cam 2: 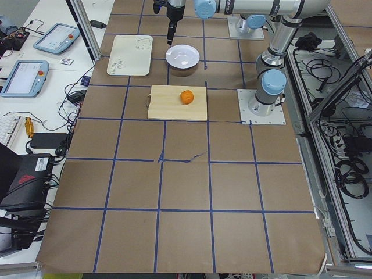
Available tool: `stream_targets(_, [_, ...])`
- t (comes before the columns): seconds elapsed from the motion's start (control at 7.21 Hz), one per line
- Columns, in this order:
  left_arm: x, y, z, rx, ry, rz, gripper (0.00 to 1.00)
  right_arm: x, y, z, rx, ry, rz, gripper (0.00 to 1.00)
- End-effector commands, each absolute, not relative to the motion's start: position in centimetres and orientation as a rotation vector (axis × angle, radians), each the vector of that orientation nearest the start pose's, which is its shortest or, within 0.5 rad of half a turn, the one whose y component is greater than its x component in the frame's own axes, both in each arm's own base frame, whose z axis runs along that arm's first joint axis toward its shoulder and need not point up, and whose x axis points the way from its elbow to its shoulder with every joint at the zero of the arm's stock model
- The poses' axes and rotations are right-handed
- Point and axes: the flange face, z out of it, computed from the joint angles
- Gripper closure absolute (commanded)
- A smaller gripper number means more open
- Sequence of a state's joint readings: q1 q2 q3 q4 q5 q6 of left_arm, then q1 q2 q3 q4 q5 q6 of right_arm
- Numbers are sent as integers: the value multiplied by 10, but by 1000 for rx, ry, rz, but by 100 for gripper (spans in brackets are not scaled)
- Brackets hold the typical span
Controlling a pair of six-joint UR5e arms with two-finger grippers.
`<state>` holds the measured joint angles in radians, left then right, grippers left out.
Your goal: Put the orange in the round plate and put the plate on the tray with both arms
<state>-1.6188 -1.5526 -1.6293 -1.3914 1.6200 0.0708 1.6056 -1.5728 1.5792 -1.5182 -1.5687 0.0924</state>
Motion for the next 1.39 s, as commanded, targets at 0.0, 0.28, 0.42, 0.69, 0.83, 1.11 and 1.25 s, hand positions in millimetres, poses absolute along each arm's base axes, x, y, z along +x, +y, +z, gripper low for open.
stream_targets(0.0, [-130,-495,471,119,3086,-102,0,149,-480,476,89,3144,108,0])
stream_targets(0.28, [-108,-491,434,62,3077,157,0,149,-480,478,87,3144,96,0])
stream_targets(0.42, [-76,-494,388,-44,3077,288,0,149,-480,478,87,3144,96,0])
stream_targets(0.69, [-33,-488,313,-174,3069,487,0,150,-480,479,84,3144,91,0])
stream_targets(0.83, [-31,-496,276,-177,3069,457,0,150,-480,479,84,3144,89,0])
stream_targets(1.11, [-22,-483,209,-137,2945,559,0,150,-480,479,82,3147,91,0])
stream_targets(1.25, [-23,-480,196,-140,2941,597,0,150,-479,478,80,3146,94,0])
